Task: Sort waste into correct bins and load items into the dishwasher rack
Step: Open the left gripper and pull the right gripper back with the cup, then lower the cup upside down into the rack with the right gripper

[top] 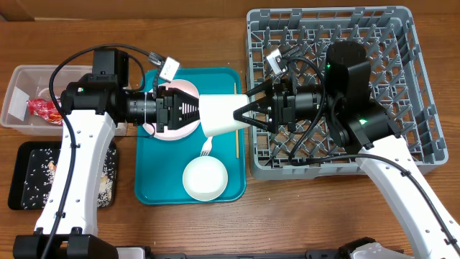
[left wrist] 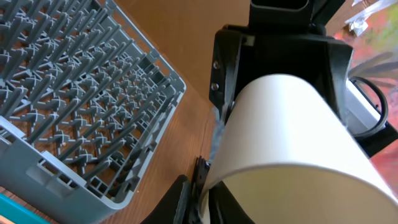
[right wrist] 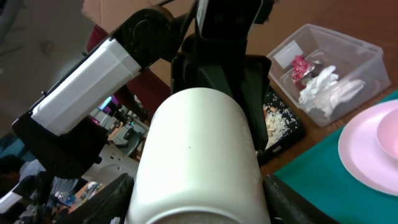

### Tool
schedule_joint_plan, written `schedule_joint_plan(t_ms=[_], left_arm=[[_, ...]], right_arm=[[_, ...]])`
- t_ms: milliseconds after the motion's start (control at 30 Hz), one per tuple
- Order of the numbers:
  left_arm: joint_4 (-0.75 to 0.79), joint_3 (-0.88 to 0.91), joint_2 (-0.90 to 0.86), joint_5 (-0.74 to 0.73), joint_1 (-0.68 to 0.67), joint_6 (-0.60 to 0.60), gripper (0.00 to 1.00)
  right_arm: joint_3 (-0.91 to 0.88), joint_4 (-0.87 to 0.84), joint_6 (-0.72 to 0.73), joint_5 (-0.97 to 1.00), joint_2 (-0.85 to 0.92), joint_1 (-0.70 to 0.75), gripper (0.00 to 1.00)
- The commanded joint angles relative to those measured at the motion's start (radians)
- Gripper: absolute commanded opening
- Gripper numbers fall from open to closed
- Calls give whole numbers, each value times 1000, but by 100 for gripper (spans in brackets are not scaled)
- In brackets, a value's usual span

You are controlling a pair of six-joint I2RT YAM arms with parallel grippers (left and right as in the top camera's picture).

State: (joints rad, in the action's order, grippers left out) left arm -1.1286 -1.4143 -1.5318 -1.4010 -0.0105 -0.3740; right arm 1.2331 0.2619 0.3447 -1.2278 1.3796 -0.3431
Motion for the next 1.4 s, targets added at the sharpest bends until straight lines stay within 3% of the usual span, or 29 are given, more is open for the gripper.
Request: schedule_joint_plan(t_ms=[0,300,633,800,1067,1233,1367], left_arm=[[16,-43,-1,7,17,46,15],[14,-82,-1,44,47,77,15],[8,-82,-1,192,113,156,14],[-1,-82,-1,295,122,174,14],[-22,-82,-1,420,122,181,14],[-23,-82,-1,463,121,207,16],[-24,-81,-1,470,121,207,27]], right_arm=[[18,18,6,35,-16,-9,40],[18,34,-3,68,-16,19,39],[23,170,0,172,-16,208,34],[90,341,-28,402,-16,282,34],[361,759,-109,1076,-16,299,34],[446,923,-117,1242,-16,299,34],[444,998,-117,1250,1,299,32]])
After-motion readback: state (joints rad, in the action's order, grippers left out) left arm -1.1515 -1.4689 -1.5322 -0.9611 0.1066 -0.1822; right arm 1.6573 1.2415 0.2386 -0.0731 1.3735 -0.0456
